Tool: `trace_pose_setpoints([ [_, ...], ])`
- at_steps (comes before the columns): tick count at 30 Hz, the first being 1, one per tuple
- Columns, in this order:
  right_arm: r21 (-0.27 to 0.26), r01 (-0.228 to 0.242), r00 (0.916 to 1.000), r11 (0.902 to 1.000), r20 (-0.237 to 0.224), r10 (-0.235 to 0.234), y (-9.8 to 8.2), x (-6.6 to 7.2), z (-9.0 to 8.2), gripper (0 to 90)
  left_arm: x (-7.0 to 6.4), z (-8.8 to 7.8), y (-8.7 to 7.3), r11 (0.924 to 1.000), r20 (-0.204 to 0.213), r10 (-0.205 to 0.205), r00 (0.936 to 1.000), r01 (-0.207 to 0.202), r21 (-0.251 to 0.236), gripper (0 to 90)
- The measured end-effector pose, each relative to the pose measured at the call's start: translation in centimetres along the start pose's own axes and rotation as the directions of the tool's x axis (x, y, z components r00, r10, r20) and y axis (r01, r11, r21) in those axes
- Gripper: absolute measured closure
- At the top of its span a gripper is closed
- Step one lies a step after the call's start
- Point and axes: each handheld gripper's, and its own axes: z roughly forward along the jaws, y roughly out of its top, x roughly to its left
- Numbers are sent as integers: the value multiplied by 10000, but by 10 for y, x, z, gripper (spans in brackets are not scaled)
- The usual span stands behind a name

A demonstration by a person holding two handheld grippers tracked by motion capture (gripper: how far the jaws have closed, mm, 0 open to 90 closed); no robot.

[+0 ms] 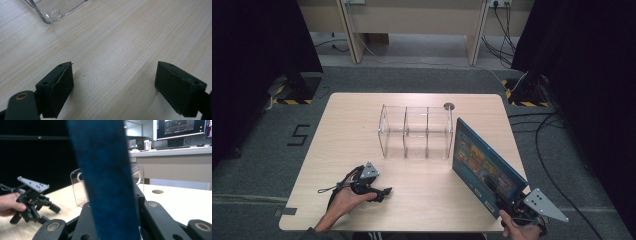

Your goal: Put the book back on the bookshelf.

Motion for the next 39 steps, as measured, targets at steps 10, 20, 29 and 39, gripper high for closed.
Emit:
trace_pose_setpoints([
  [10,-479,-489,9988,9977,-9,489,4,-7,0,812,0,0,0,10000,21,16,10000,-16,-1,145],
  [20,-627,-505,9987,9968,-146,497,18,0,5,815,0,0,0,10000,44,16,10000,-16,-5,146],
  [29,-542,-541,9984,9971,-167,532,29,6,33,816,4,-2,-1,10000,30,-7,10000,7,14,146],
  [39,-529,-775,9966,9956,240,788,33,9,66,816,8,-4,-3,10000,-28,-73,10000,73,18,146],
])
